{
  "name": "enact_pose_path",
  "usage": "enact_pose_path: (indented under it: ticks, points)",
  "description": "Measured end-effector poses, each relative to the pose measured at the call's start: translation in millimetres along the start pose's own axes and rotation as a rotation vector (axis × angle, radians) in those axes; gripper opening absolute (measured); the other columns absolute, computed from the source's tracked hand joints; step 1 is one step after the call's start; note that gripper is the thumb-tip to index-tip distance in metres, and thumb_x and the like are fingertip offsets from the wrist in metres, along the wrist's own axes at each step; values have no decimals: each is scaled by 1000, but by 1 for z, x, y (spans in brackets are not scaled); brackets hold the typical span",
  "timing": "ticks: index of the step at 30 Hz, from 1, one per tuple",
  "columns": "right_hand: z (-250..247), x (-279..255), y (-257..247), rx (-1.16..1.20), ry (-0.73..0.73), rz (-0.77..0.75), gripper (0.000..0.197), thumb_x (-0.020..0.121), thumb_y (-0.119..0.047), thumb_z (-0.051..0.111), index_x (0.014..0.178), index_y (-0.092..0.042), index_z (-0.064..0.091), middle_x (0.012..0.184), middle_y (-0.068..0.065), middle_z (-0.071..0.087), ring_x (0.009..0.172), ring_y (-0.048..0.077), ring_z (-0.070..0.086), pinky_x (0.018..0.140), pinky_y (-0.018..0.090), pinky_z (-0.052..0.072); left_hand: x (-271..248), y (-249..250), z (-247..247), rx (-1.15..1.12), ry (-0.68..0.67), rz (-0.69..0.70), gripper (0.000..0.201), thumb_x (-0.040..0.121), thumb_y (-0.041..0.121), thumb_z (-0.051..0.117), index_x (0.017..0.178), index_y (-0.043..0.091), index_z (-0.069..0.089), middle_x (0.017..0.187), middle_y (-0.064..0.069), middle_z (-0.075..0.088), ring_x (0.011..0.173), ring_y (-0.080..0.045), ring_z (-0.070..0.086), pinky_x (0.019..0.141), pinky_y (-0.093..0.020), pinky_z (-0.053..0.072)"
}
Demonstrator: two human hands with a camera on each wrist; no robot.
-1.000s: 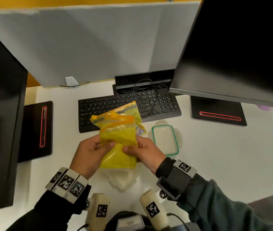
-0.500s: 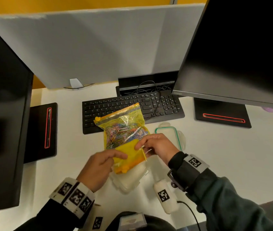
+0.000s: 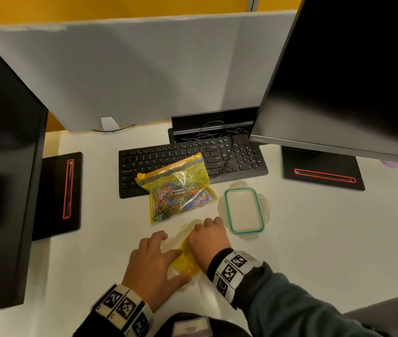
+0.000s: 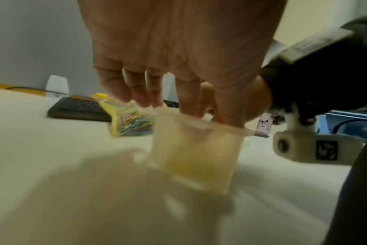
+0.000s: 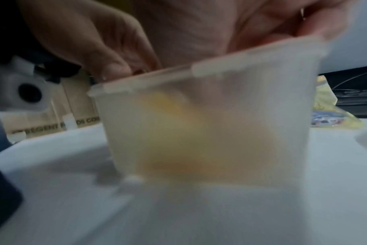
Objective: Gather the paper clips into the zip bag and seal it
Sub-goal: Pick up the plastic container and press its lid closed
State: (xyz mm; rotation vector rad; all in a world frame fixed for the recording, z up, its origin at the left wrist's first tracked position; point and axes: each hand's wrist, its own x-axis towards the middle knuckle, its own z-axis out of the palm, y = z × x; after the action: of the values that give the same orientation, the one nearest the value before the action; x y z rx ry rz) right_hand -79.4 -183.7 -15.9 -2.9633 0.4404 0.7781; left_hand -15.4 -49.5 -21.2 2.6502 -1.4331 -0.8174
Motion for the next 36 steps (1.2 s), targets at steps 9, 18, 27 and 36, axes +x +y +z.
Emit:
enact_pose_path:
  ticks: [9,18,27,36]
  points:
    - [17,-29,69,571,488,140,23,74,-17,54,96,-21,60,94,3,62,73,29,63,65,33,49,21,-13,11,-54,-73,-51,103,49,89,-9,119,44,51,145,1,27,120,-27,39,93,-43,35]
    - [48,-40,86,193,94,245,23,66,-21,71,87,-19,61,85,-1,65,83,23,61,76,32,43,28,-10,16,-240,295,265,29,55,5,77,70,25,62,112,-7,62,89,-21,56,64,-35,50]
    - [-11,-71,106,1020,751,363,16,77,-6,58,86,-18,51,69,0,56,57,18,50,52,27,40,25,0,16,4,-30,185,35,77,33,38,97,36,67,140,3,39,113,-29,47,86,-43,38]
    - [48,-38,79,1661,43,235,13,65,-16,66,76,-14,59,73,6,59,68,19,55,67,29,45,30,4,7,-21,-132,67,28,90,29,41,114,18,51,121,0,35,96,-21,46,77,-33,42]
